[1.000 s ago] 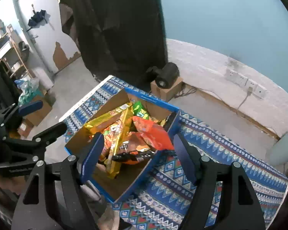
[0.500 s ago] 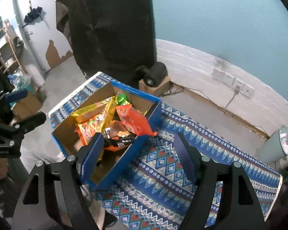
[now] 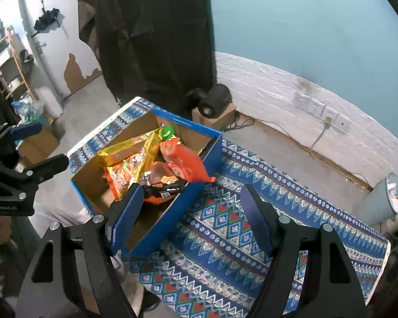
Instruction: Organize snacks
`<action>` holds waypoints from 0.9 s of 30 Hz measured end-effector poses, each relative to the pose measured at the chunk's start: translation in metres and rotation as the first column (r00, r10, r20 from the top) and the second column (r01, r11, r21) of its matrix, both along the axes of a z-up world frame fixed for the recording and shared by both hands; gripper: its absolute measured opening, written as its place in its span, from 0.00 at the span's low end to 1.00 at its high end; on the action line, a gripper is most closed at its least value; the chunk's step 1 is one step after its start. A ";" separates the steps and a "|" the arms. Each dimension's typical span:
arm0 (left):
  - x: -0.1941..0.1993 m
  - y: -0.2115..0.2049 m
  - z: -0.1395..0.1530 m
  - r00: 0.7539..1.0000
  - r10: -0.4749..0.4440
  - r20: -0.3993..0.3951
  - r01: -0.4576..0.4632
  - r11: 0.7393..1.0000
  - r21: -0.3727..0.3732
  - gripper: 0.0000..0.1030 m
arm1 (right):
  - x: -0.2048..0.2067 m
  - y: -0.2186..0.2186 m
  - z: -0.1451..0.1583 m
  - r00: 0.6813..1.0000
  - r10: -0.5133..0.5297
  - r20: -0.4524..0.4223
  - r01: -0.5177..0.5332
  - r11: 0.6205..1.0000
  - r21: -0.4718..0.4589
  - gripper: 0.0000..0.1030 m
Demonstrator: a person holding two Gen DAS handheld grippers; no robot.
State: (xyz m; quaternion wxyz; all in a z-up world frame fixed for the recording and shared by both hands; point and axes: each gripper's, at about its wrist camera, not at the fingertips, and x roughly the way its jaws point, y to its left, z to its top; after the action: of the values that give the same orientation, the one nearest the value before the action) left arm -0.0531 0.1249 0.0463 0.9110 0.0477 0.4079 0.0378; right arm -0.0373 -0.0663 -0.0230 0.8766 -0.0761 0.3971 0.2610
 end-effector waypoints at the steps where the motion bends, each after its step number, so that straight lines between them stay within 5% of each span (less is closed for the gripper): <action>1: 0.000 -0.001 0.000 1.000 -0.001 -0.001 0.001 1.000 0.000 0.99 | 0.000 0.000 0.000 1.000 -0.002 0.000 0.002 1.000 0.001 0.73; 27: 0.000 -0.005 -0.001 1.000 -0.005 -0.015 0.005 1.000 -0.001 0.99 | -0.003 -0.002 -0.001 1.000 -0.001 -0.002 0.001 1.000 -0.006 0.73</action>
State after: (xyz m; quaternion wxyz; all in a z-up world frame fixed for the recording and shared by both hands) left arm -0.0528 0.1201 0.0451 0.9081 0.0488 0.4144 0.0350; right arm -0.0402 -0.0679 -0.0245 0.8761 -0.0780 0.3988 0.2595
